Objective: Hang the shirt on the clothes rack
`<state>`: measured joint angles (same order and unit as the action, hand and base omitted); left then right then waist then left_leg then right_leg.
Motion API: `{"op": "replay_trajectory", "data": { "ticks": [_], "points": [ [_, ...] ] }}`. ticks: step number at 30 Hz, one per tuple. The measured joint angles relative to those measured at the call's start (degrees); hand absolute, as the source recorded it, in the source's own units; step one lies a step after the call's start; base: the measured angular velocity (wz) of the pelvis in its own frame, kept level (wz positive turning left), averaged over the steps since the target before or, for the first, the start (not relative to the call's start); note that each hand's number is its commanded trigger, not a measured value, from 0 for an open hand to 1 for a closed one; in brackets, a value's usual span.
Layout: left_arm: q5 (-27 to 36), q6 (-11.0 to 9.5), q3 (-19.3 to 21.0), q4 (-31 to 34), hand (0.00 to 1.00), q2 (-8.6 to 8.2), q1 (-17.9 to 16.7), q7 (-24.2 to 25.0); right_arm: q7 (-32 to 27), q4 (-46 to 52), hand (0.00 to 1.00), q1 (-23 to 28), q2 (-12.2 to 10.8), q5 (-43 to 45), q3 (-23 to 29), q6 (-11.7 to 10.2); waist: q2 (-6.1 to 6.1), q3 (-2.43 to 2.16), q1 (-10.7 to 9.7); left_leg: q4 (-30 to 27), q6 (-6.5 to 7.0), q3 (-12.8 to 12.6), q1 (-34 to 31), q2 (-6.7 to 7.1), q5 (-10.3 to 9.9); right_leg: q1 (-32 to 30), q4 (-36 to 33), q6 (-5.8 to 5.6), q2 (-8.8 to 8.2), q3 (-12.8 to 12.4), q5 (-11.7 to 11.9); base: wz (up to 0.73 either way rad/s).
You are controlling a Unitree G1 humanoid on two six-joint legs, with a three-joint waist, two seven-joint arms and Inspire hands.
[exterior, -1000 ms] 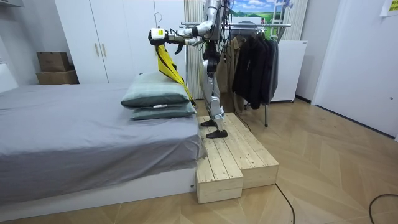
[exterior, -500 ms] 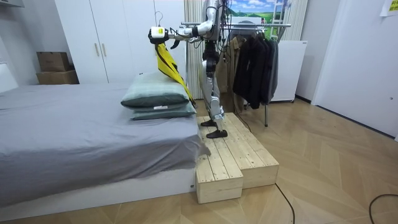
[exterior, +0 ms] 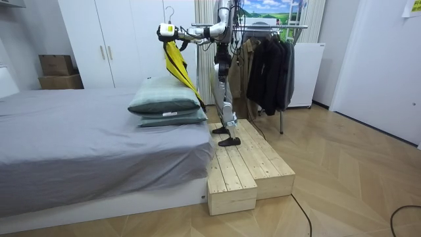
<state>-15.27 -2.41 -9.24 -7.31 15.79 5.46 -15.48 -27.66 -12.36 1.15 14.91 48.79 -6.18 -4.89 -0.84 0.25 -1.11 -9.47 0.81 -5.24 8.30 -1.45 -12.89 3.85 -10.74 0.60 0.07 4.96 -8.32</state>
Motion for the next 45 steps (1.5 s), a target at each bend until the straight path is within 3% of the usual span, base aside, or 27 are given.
{"op": "replay_trajectory", "data": {
  "ticks": [8, 14, 36, 45],
  "points": [
    [0.0, 0.5, 0.0, 0.6, 1.0, -1.08, 0.0, 0.0, -0.2, 0.0, 0.0, -0.2, 0.0, 0.0, -1.9, 0.8, -0.03, -0.01, 0.0, 0.0, 0.0, 0.0, 0.0, 0.01, 0.0, 0.0, 0.0, 0.0, 0.0, -0.1, 0.0, 0.0],
    [-0.1, 1.4, 0.0, 3.4, 1.0, -1.0, 0.0, 1.0, 0.1, 0.1, 0.0, -1.4, 0.0, 0.1, -1.9, 1.3, -0.05, -0.02, 0.0, 0.0, 0.0, -0.2, -0.1, 0.02, 0.0, -0.1, 0.0, 0.0, 0.02, -0.2, 0.0, 0.0],
    [0.0, 1.6, 0.0, 7.6, 1.0, -0.6, 0.0, 4.9, 0.2, 0.0, 0.0, -2.8, 0.0, 0.1, -1.8, 1.3, 0.04, -0.12, 0.0, -0.1, 0.0, 0.2, -0.4, 0.02, 0.0, -0.5, -0.1, 0.01, 0.02, -0.1, 0.0, 0.0],
    [0.0, 2.3, 0.2, 10.5, 1.0, -0.51, 1.2, 6.1, -0.2, 0.0, 0.0, -7.5, 0.7, 0.9, -1.7, 1.4, 0.78, 0.01, 0.2, -0.2, 0.0, 0.9, -0.9, -0.06, 0.0, -0.9, -0.8, 0.05, -0.1, 1.1, 0.0, 0.05]
  ]
}}
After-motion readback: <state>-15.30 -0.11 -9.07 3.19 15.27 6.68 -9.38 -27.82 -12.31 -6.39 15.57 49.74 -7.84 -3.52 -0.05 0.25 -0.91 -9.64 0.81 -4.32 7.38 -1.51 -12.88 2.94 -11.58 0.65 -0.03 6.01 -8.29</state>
